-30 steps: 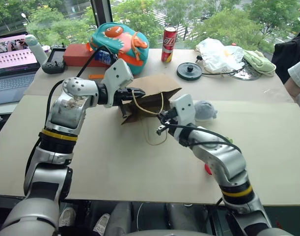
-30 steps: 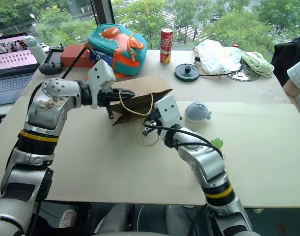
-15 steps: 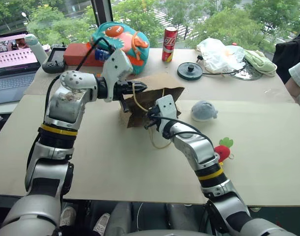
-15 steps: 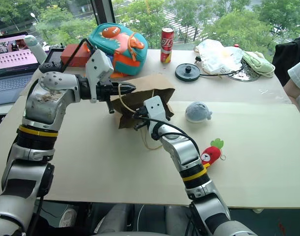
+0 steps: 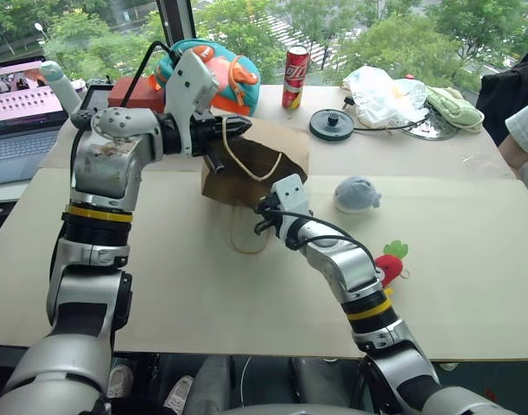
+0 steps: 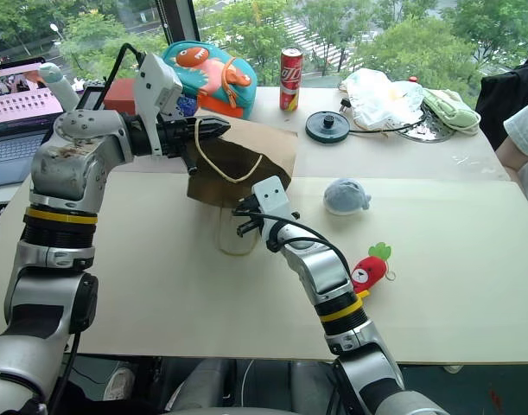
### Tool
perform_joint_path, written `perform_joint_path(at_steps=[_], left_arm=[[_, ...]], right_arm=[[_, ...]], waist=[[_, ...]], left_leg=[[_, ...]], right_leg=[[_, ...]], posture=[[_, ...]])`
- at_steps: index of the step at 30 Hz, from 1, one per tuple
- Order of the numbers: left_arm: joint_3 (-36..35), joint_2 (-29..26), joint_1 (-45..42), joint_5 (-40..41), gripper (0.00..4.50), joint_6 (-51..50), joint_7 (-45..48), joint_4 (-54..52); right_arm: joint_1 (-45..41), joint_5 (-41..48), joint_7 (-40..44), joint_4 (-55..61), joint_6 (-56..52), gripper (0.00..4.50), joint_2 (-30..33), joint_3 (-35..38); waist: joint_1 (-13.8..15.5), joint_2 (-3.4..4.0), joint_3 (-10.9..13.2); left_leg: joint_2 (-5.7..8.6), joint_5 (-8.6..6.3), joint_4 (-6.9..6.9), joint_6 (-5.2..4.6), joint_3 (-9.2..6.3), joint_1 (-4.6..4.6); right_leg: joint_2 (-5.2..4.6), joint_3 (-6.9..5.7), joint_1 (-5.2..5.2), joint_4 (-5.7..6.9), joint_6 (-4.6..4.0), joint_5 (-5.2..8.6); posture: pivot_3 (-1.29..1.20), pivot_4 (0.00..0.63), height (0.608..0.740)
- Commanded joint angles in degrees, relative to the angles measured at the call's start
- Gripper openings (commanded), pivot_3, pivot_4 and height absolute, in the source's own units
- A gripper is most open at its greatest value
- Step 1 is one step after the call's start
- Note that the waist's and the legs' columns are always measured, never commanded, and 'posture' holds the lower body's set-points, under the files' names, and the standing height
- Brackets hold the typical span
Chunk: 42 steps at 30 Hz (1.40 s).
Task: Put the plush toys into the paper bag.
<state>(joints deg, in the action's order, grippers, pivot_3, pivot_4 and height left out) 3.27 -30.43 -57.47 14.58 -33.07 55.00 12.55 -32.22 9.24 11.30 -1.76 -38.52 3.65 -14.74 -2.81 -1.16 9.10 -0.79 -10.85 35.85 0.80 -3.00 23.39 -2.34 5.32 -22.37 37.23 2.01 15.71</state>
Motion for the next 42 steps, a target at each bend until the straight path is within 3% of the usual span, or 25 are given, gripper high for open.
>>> perform_joint_path(at_steps=[1, 6, 20, 28, 37, 41, 42], left_arm=[[-1.2, 0.2, -0.6, 1.4, 0.0, -0.8, -0.9, -3.2], [-0.9, 0.6, 1.0, 2.2, 0.0, -2.2, -1.9, -4.9], [-3.6, 2.2, 3.8, 4.2, 0.0, -5.5, -6.8, -5.8], [-5.4, 3.4, 3.7, 6.1, 0.0, -7.2, -9.3, -6.2], [-5.4, 3.8, 3.9, 7.2, 0.0, -7.6, -10.0, -6.8], [-5.5, 3.9, 4.0, 7.3, 0.0, -7.4, -10.4, -6.8], [-5.5, 3.9, 4.0, 7.3, 0.0, -7.4, -10.4, -6.9]], right_arm=[[-0.1, -0.7, 0.4, 1.8, -0.2, 0.02, -0.5, 0.5], [-0.4, -0.3, -0.8, 5.6, -0.3, 0.02, -0.3, 3.2], [5.6, 9.5, 4.2, 33.0, -11.2, 0.02, 6.5, 13.1], [5.3, 8.7, 1.7, 27.2, -15.1, 0.02, 14.9, 23.9], [1.6, 1.3, -0.6, 9.1, -8.9, 2.81, 19.0, 21.6], [-0.4, -0.7, -0.5, 0.7, -6.1, 4.25, 17.9, 19.2], [-0.7, -1.0, -0.8, -0.5, -5.9, 4.43, 17.7, 19.2]], waist=[[0.0, 0.0, 0.0], [0.0, 0.0, 0.0], [0.2, 0.0, 0.0], [0.3, 0.0, 0.0], [0.0, 0.0, 0.0], [0.2, 0.0, 0.0], [0.2, 0.0, 0.0]], left_leg=[[0.0, 0.0, 0.0, 0.0, 0.0, 0.0], [0.0, 0.0, -0.01, 0.0, 0.0, -0.01], [0.0, 0.0, -0.01, 0.0, 0.0, 0.03], [0.03, 0.0, 0.01, 0.0, 0.03, -0.01], [0.03, 0.0, -0.05, 0.0, 0.11, -0.03], [0.04, 0.0, -0.03, 0.0, 0.12, -0.01], [0.05, 0.0, -0.04, 0.0, 0.11, -0.01]], right_leg=[[0.0, 0.0, 0.0, 0.0, 0.0, 0.0], [0.0, 0.01, 0.0, 0.0, 0.0, 0.0], [-0.02, 0.0, -0.01, -0.03, 0.0, 0.0], [-0.04, 0.02, 0.05, -0.06, 0.01, 0.0], [-0.04, 0.1, 0.0, -0.07, 0.0, 0.0], [-0.05, 0.1, 0.02, -0.09, 0.0, 0.0], [-0.06, 0.1, 0.02, -0.09, 0.0, 0.0]], posture=[[0.0, 0.15, 0.739], [0.0, 0.15, 0.739], [0.0, 0.15, 0.739], [0.0, 0.15, 0.739], [0.0, 0.15, 0.739], [0.0, 0.15, 0.739], [0.0, 0.15, 0.739]])
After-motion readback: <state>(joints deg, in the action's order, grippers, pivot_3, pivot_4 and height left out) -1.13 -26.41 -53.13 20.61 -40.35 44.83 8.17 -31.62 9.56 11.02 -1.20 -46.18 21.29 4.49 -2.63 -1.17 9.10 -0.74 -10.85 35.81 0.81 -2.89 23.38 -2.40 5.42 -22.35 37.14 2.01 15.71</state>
